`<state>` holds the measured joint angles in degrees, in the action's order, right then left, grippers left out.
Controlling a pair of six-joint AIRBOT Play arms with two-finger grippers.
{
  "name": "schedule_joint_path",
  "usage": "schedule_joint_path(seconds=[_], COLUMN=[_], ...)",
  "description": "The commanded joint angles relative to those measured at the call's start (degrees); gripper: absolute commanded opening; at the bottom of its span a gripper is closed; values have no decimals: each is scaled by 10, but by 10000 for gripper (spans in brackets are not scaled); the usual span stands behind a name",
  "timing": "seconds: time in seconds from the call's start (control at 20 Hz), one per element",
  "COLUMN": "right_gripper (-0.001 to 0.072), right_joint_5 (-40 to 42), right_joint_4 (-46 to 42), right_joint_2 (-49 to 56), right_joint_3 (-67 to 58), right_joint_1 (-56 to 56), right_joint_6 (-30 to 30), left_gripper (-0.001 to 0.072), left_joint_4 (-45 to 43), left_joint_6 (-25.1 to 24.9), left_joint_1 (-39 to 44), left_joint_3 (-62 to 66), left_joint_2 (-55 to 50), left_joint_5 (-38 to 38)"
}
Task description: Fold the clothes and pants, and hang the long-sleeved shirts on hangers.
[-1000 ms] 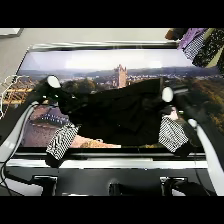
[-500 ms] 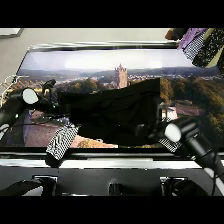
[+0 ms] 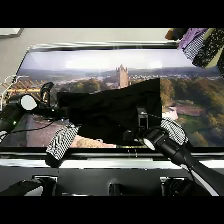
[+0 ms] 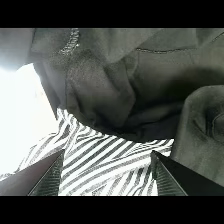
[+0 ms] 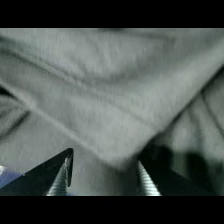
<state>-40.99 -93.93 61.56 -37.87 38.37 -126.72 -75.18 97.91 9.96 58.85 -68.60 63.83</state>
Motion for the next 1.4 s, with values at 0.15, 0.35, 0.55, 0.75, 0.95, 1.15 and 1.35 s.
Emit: schedule_joint_path(seconds=[0.15,0.35,0.55,0.75,0.95,1.15,1.35], right_gripper=[430,430,388,34,34,35,35], right_joint_5=[-66,-60,-27,-23,-120,-137,-158], right_joint_4=[-107,-109,-119,-117,-116,-102,-68], right_joint_2=[12,22,67,80,79,79,79], right_joint_3=[-66,-72,-72,-84,-148,-179,-179], right_joint_1=[3,3,3,3,3,3,3], right_joint_6=[-34,-45,-95,-137,-135,-134,-116], left_gripper=[623,623,623,623,623,623,623], left_joint_4=[-1,-1,1,1,1,1,1], left_joint_6=[0,0,-12,-63,-94,-61,-44], left_joint_1=[0,0,2,45,128,177,192], left_joint_3=[-2,-2,-2,-2,-2,5,57], left_joint_2=[1,1,1,1,-10,-46,-90], left_joint_5=[-3,-3,-3,-16,-74,-108,-107])
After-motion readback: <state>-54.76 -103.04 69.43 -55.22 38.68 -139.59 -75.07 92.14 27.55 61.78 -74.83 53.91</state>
